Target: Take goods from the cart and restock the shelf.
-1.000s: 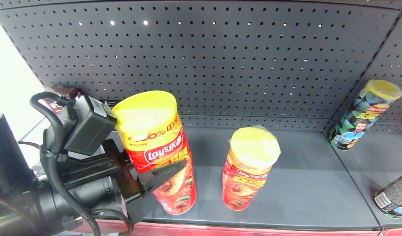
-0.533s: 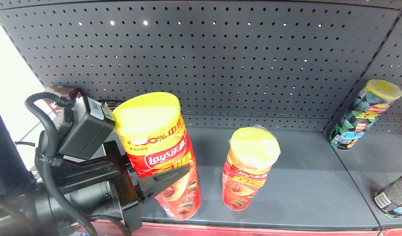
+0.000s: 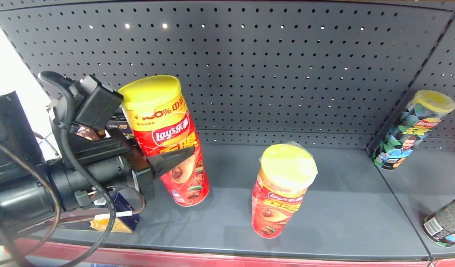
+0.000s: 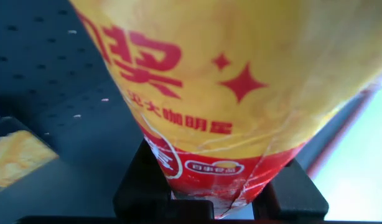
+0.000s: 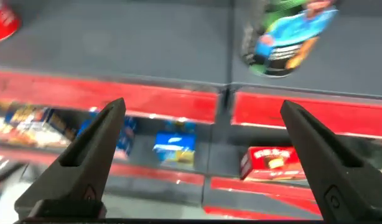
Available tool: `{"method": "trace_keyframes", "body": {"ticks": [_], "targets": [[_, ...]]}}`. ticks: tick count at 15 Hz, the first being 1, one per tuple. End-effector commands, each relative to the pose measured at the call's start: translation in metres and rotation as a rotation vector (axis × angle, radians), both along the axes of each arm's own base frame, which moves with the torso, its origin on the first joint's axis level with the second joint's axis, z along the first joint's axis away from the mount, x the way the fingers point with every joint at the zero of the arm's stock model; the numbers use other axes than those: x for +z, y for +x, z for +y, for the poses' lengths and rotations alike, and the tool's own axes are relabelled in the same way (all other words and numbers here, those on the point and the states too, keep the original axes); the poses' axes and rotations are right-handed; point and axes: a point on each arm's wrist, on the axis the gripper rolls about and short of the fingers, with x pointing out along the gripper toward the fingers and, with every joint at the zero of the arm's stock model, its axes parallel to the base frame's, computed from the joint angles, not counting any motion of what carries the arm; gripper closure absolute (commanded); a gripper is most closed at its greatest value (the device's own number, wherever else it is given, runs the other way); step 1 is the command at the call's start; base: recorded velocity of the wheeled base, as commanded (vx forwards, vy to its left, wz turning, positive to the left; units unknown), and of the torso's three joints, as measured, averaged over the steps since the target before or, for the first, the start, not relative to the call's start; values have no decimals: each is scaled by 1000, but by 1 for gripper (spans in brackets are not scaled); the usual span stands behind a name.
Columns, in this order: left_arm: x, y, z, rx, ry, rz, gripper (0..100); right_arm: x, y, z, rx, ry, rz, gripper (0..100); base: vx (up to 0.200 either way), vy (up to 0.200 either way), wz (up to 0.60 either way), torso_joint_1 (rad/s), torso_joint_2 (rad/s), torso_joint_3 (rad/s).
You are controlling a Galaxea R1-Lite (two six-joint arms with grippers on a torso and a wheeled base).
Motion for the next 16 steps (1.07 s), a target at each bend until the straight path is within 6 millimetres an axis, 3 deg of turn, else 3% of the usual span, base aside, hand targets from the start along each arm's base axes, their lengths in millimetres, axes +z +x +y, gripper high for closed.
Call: {"method": "trace_keyframes", "body": {"ticks": [1,5,8,10,13,16], "targets": [[-6,15,-8,4,14,22,100,-2,-7,1,-49,0,-100,0,0,0,0,0,0,0],[2,31,-18,-4,14,13,100,-2,-7,1,-50,2,-102,0,0,0,0,0,0,0],[10,44,-40,-87,-1,-8,100,-2,-7,1,-50,1,-100,0,0,0,0,0,0,0],[0,63,-44,-96,73,-55,100,-2,-7,1,-50,1,-100,0,0,0,0,0,0,0],[-15,95,-31,-215,104,-136,100,-2,-7,1,-50,1,-100,0,0,0,0,0,0,0],[-19,118,-44,-248,85,-174,100,-2,-7,1,-50,1,-100,0,0,0,0,0,0,0]]}}
